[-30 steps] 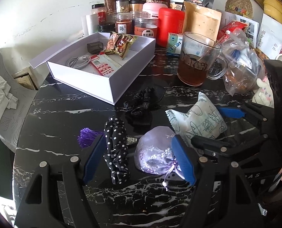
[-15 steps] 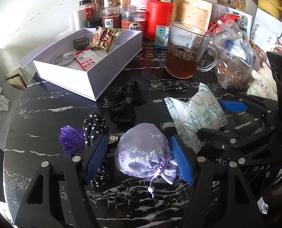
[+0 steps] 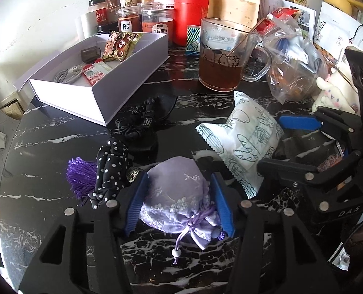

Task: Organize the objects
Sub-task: 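Close left gripper on lavender pouch while right gripper grasps white tissue pack, then lift pouch with left gripper while right gripper lifts tissue pack toward white box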

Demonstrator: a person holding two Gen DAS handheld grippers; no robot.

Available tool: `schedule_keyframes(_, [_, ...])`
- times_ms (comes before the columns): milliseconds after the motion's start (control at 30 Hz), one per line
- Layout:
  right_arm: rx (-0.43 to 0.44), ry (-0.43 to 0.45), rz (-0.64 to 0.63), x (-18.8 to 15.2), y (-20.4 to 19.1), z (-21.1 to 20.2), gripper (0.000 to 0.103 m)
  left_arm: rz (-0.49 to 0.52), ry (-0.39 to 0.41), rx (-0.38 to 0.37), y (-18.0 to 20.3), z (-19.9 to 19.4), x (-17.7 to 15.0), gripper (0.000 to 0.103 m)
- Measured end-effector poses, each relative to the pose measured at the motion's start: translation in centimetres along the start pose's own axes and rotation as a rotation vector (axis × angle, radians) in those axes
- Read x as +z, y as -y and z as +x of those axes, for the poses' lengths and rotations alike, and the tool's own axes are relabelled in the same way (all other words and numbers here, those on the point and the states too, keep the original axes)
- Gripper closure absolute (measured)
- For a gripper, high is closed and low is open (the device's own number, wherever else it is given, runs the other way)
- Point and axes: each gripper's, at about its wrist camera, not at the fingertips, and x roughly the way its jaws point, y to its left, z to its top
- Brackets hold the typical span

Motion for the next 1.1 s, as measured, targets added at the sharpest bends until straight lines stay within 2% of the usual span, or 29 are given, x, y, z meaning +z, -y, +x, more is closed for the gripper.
schedule_keyframes(133, [0.001, 0.015, -0.024, 0.4, -0.6, 0.6, 0.008, -0.012, 0.000, -0.007, -0.4, 0.0, -0.2, 0.050])
schedule_keyframes(400, [-0.027, 0.000, -0.052, 1.0, -0.6, 2.1, 0.008, -0.018, -0.025, -0.015, -1.0, 1.1, -0.5, 0.037])
schedule_keyframes(567, [0.009, -0.023, -0.025, 0.7, 0.1, 2.9, 0.008, 0.019, -0.023, 0.002, -0.4, 1.5, -0.4, 0.038])
schedule_keyframes(633, [0.012, -0.010, -0.027, 0.6, 0.1, 2.6, 0.012, 0.022, -0.025, -0.002, -0.3, 1.4, -0.4, 0.042])
schedule_keyframes(700, [0.025, -0.001, -0.041, 0.5, -0.1, 2.3, 0.025, 0.024, -0.028, -0.006, -0.2, 1.4, -0.4, 0.043])
schedule_keyframes(800, [0.015, -0.009, -0.060, 0.1, -0.5, 1.9, 0.030, 0.035, -0.030, -0.004, 0.2, 1.1, -0.6, 0.044])
schedule_keyframes(1100, [-0.002, -0.023, -0.074, -2.1, -0.9, -0.4, 0.031, 0.077, -0.043, -0.007, 2.0, -0.3, -2.0, 0.044])
